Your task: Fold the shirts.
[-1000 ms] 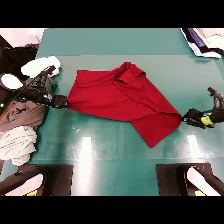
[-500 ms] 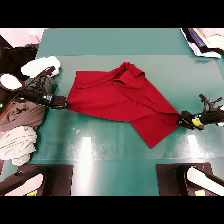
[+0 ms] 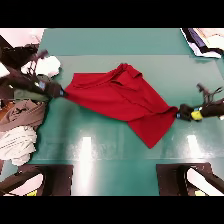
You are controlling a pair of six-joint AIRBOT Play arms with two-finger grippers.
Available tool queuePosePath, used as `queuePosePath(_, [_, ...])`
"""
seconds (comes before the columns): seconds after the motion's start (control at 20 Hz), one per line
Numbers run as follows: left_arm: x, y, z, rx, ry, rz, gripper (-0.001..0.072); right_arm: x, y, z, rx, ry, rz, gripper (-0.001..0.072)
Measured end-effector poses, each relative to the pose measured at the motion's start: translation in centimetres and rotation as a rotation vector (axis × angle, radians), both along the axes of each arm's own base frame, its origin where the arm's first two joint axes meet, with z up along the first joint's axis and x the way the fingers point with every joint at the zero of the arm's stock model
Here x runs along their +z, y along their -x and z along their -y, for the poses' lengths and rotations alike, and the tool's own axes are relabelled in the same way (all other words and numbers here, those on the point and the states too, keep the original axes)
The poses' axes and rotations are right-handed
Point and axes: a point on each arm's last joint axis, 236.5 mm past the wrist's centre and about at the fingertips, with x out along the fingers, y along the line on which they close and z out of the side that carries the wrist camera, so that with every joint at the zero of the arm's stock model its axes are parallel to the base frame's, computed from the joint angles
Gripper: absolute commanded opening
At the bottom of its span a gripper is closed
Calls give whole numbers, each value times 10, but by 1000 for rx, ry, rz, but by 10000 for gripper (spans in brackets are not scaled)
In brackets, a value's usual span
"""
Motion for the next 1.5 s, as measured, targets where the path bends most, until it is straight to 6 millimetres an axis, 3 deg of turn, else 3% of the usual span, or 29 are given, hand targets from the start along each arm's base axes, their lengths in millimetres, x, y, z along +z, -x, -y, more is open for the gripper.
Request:
queuePosePath(0.05, [33,-9,2,-1,9,75,22,31,-15,-1,-17,-17,92,17])
queuePosePath(0.2, [145,-23,4,-6,21,349,22,150,-56,4,-81,-35,436,17])
queuePosePath(0.3, [223,-17,4,1,28,554,22,232,-67,9,-111,-9,655,15])
queuePosePath(0.4, [293,1,3,15,39,746,22,305,-65,12,-126,33,843,16])
queuePosePath(0.55, [366,39,-2,55,65,970,22,395,-44,5,-118,96,1068,16])
queuePosePath(0.65, [403,68,-6,85,80,1094,22,440,-25,-2,-107,145,1184,16])
queuePosePath(0.85, [461,136,-15,134,115,1311,22,503,19,-1,-143,321,1351,16])
queuePosePath(1.05, [498,203,-20,164,154,1477,21,545,71,14,-255,527,1453,15])
queuePosePath(1.15, [504,218,-21,167,162,1510,21,550,85,23,-303,590,1448,15])
queuePosePath(1.2, [500,216,-21,167,157,1498,21,548,86,27,-316,601,1429,15])
queuePosePath(1.25, [493,208,-22,173,153,1464,21,539,80,33,-322,607,1384,15])
queuePosePath(1.35, [459,168,-23,186,137,1324,21,511,54,49,-317,597,1251,15])
queuePosePath(1.5, [366,78,-22,189,89,1003,22,441,-3,69,-250,535,980,15])
